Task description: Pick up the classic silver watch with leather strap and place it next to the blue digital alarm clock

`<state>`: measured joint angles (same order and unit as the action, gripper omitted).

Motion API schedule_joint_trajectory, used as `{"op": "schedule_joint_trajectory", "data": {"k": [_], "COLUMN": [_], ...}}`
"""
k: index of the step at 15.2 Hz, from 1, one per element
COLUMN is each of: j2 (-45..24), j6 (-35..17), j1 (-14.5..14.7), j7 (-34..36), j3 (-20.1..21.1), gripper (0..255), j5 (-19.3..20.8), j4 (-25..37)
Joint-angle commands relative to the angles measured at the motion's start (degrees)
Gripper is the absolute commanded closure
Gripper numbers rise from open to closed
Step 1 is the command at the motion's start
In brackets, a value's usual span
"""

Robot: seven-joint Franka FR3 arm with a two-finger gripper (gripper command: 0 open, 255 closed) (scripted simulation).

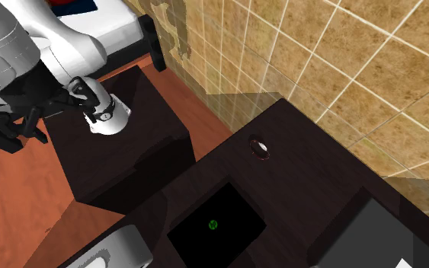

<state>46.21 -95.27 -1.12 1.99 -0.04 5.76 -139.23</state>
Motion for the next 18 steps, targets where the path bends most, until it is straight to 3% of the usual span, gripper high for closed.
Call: {"op": "schedule_joint_trajectory", "data": {"k": [1,10,18], "j2": [0.0,-10.4,-23.9], "j6": [0.0,-9.2,-16.5], "j1": [0.0,3.0,4.1], "j7": [0.0,12.5,23.8], "j3": [0.0,9.9,18.3], "gripper": [0,0,0], "j5": [0.0,-5.4,-6.2], "j4": [0.0,0.8,6.7]}}
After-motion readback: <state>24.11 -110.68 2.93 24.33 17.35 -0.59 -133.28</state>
